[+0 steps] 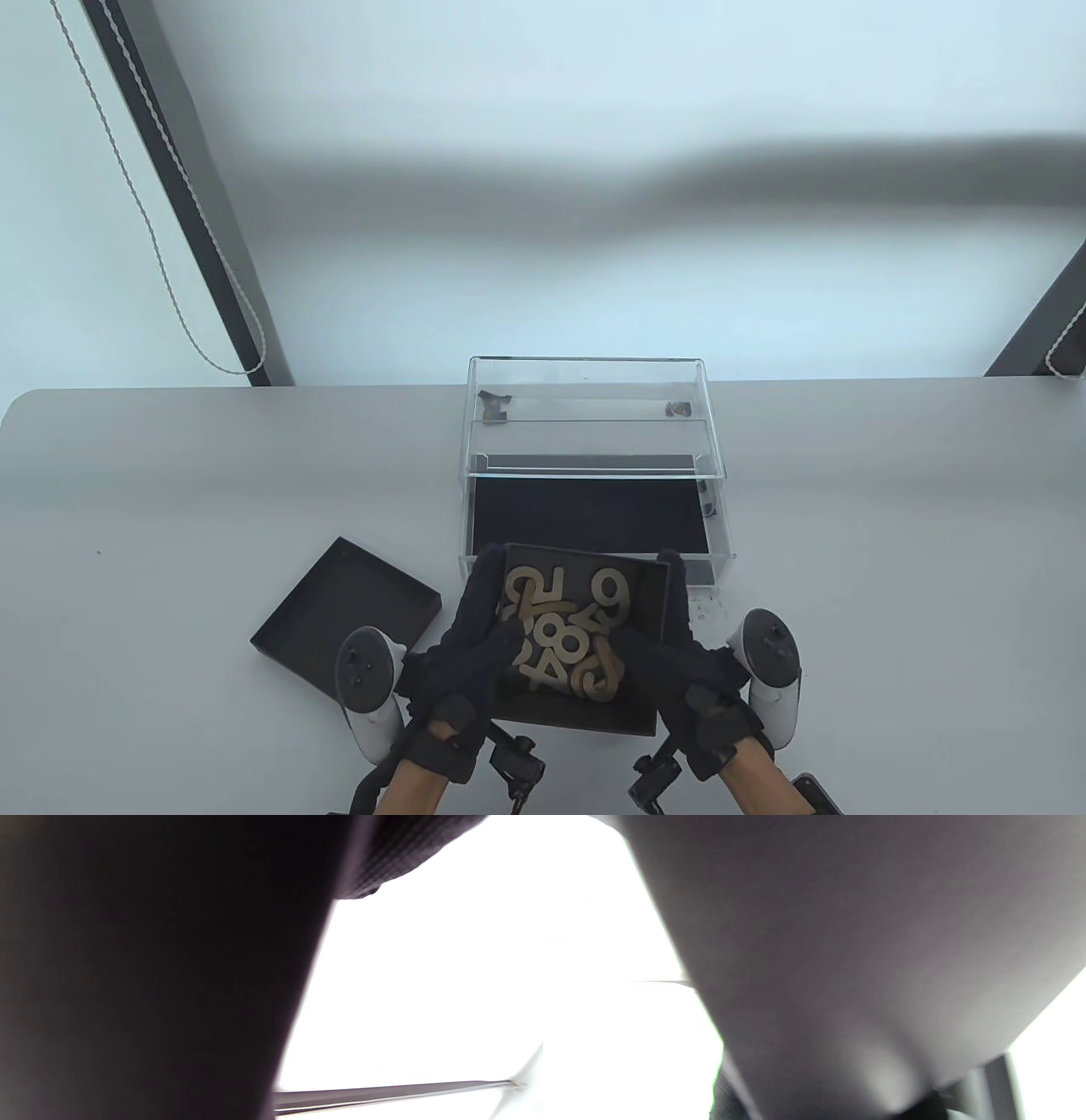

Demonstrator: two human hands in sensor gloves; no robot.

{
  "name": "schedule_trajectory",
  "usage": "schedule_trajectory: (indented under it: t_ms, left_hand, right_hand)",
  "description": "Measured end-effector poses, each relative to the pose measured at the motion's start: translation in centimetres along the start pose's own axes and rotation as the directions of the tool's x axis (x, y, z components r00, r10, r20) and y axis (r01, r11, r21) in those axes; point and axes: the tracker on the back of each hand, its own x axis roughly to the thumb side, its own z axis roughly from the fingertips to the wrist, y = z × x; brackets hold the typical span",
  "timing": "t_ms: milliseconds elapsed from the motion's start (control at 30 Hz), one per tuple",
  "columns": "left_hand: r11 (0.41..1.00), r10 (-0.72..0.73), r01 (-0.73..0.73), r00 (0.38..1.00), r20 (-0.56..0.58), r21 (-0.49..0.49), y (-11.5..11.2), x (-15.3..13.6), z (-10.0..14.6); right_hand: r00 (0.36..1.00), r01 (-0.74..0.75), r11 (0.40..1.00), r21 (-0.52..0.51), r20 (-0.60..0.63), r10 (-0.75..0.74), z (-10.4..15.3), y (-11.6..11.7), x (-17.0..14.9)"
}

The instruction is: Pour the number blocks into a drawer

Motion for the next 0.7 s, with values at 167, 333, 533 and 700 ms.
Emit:
schedule_trajectory:
  t_ms: [167, 333, 533, 700]
  left_hand:
    - [1.0, 0.024, -0.024, 0.998, 0.057, 0.003, 0.1, 0.7, -0.2]
    - [1.0, -0.012, 0.012, 0.999, -0.032, -0.011, 0.8, 0.5, -0.2]
    - [0.997, -0.051, 0.058, 0.99, -0.132, 0.048, 2.2, -0.6, 0.1]
    - [0.992, -0.069, 0.086, 0.983, -0.172, 0.093, 3.9, -1.0, 0.3]
  right_hand:
    - [0.977, -0.139, 0.989, -0.041, 0.16, 0.144, 0.2, 0.7, 2.4]
    - [0.887, -0.288, 0.946, -0.147, 0.331, 0.321, 0.2, 1.4, 4.5]
    - [0.761, -0.448, 0.846, -0.287, 0.374, 0.53, -1.3, 1.4, 8.1]
    - [0.619, -0.582, 0.698, -0.417, 0.33, 0.713, -3.3, 0.4, 10.9]
